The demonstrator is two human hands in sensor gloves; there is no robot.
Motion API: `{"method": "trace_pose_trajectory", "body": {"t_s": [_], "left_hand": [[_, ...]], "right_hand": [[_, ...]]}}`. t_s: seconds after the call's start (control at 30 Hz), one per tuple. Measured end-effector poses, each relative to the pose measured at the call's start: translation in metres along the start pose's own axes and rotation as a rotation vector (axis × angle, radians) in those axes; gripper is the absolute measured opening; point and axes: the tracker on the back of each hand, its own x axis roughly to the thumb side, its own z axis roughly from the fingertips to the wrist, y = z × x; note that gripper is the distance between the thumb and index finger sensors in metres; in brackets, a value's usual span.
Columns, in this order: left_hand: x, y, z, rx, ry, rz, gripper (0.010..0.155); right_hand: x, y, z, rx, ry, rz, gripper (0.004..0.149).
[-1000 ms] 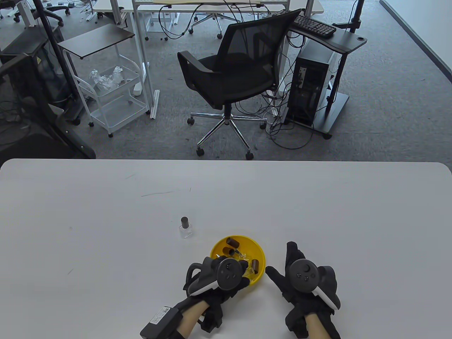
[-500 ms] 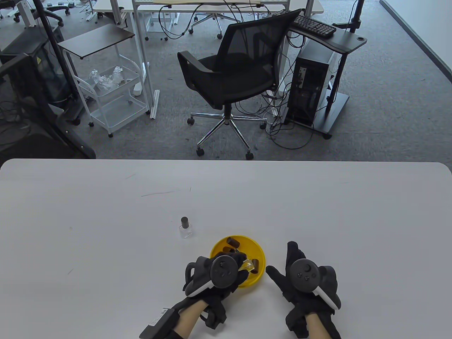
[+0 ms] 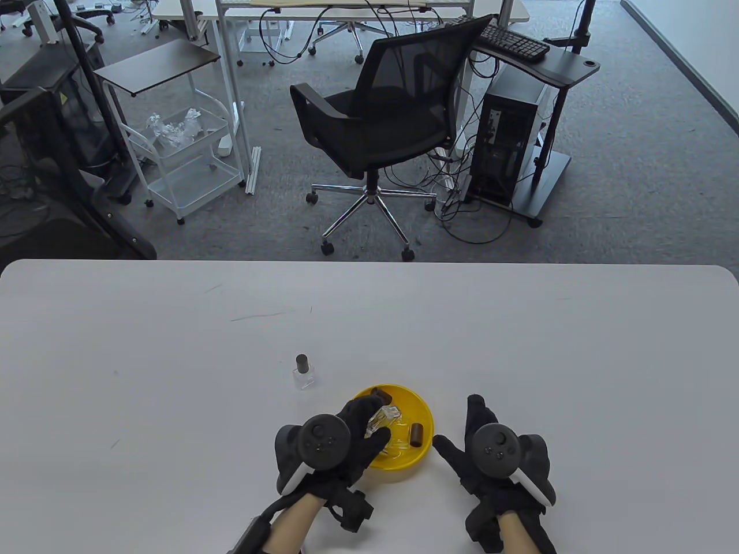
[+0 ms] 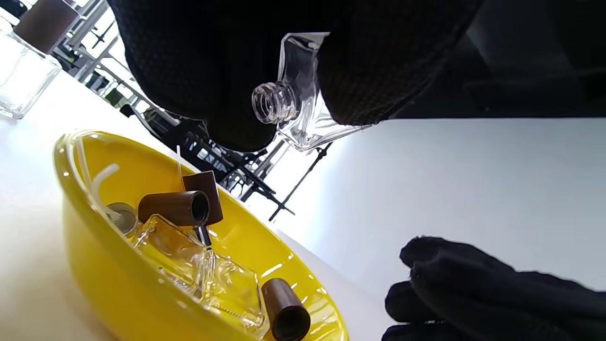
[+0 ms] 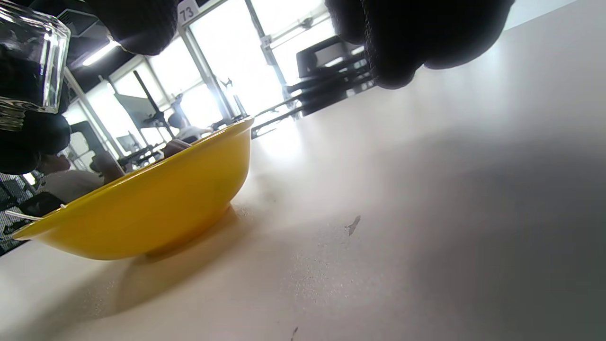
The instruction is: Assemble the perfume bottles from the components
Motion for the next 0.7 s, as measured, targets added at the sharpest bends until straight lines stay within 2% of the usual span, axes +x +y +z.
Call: {"method": "trace_pose_trajectory", "body": {"t_s": [0.17, 0.43, 0.7], "left_hand": [[-0.012, 0.005, 0.007, 0.011, 0.027, 0.102, 0.074], [-0.037, 0.013, 0.020, 0.024, 0.083, 0.301, 0.062], [-0.050, 0.029, 0.025, 0.076, 0.146, 0.398, 0.061]], "right_hand": [[0.000, 0.001, 0.000, 0.001, 0.001, 0.009, 0.089], [0.001, 0.003, 0.000, 0.008, 0.005, 0.028, 0.089], [-0.001, 0.001, -0.001, -0.003, 0.018, 0.019, 0.088]]}}
